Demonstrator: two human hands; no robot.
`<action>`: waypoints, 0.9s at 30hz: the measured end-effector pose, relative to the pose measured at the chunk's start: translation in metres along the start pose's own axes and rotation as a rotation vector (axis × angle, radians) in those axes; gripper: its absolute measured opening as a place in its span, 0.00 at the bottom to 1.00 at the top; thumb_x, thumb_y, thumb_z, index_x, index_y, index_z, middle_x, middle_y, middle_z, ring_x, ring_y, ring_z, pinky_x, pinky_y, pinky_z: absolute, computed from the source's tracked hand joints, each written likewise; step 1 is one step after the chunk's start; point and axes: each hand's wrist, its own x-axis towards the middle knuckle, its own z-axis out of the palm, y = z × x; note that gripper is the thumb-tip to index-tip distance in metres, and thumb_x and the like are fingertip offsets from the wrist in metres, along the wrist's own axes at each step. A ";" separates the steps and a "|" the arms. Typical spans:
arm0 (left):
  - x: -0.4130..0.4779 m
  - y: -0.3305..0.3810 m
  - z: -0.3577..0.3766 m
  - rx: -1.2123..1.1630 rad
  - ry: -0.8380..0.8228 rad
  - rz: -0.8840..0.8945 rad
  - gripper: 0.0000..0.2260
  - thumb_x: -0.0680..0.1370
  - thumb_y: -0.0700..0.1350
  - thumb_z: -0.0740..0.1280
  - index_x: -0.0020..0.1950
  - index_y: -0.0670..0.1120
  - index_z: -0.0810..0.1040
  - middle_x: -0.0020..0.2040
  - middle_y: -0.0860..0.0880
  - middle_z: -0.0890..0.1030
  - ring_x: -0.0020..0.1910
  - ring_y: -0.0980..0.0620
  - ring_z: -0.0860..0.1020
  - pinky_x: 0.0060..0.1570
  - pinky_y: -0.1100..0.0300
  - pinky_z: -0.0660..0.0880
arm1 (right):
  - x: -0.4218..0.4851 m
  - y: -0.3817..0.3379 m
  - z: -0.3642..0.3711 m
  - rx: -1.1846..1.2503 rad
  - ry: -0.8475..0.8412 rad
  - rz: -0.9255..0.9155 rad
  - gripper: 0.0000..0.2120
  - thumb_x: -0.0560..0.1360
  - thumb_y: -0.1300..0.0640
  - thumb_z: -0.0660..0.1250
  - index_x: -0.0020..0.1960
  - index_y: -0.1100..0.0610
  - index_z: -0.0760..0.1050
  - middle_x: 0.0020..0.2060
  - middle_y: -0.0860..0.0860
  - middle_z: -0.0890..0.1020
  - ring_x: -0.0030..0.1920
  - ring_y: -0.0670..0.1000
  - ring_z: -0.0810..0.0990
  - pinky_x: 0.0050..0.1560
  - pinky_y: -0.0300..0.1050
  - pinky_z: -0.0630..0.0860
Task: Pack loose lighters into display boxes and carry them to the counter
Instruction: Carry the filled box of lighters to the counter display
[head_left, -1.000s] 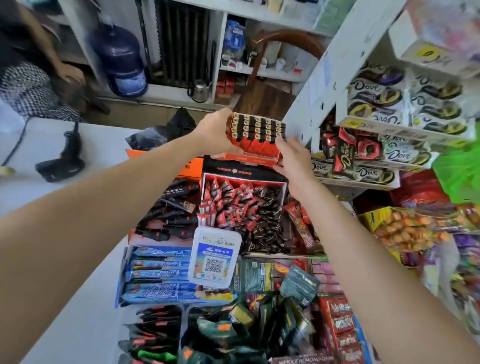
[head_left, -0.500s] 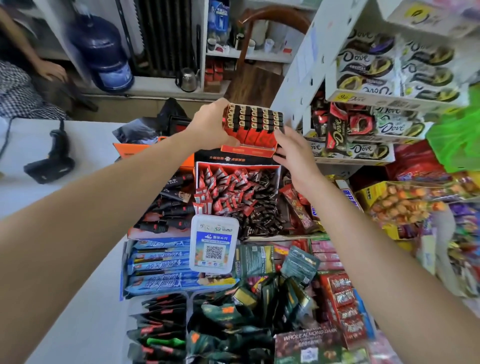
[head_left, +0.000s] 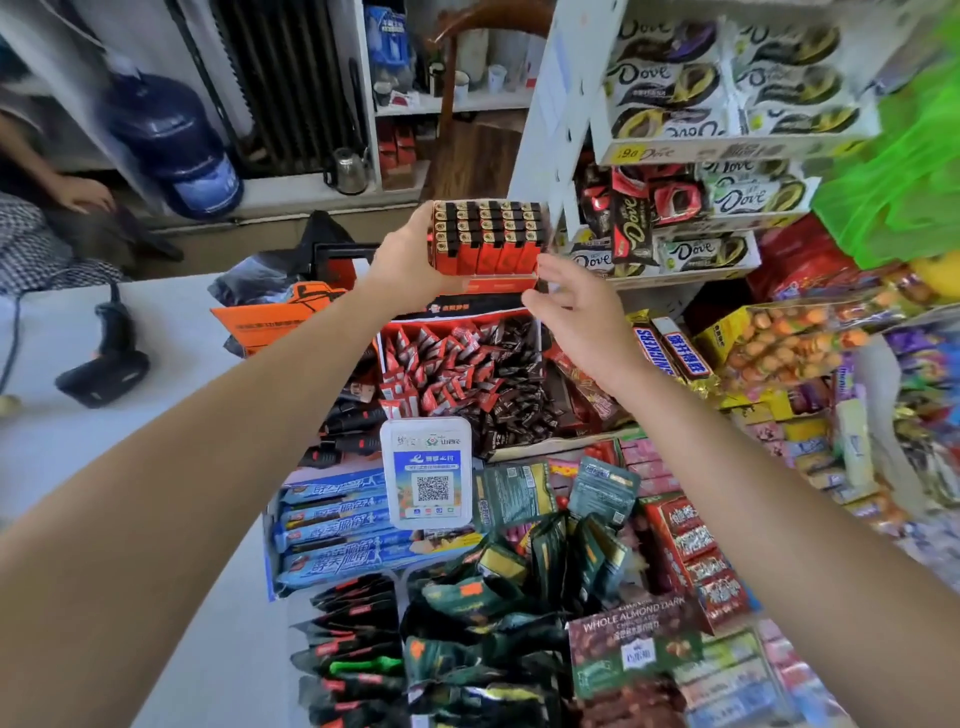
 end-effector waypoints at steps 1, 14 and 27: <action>-0.007 0.003 0.000 0.013 0.019 0.018 0.37 0.69 0.48 0.80 0.74 0.52 0.67 0.65 0.51 0.80 0.64 0.49 0.77 0.61 0.55 0.72 | -0.009 -0.001 -0.003 -0.063 -0.002 -0.035 0.25 0.79 0.51 0.68 0.74 0.52 0.70 0.71 0.47 0.75 0.60 0.44 0.78 0.61 0.40 0.75; -0.214 0.049 0.014 0.201 -0.001 0.285 0.13 0.77 0.48 0.74 0.61 0.49 0.83 0.58 0.50 0.83 0.57 0.51 0.80 0.57 0.55 0.77 | -0.195 0.028 -0.034 -0.364 0.012 -0.103 0.16 0.78 0.53 0.69 0.64 0.56 0.80 0.55 0.50 0.84 0.45 0.43 0.81 0.46 0.29 0.72; -0.447 0.051 0.137 0.017 -0.567 0.572 0.08 0.77 0.46 0.74 0.56 0.49 0.84 0.52 0.54 0.84 0.53 0.56 0.79 0.53 0.60 0.77 | -0.510 0.135 0.027 -0.114 0.161 0.604 0.10 0.74 0.56 0.71 0.56 0.52 0.83 0.46 0.47 0.86 0.46 0.46 0.83 0.54 0.47 0.78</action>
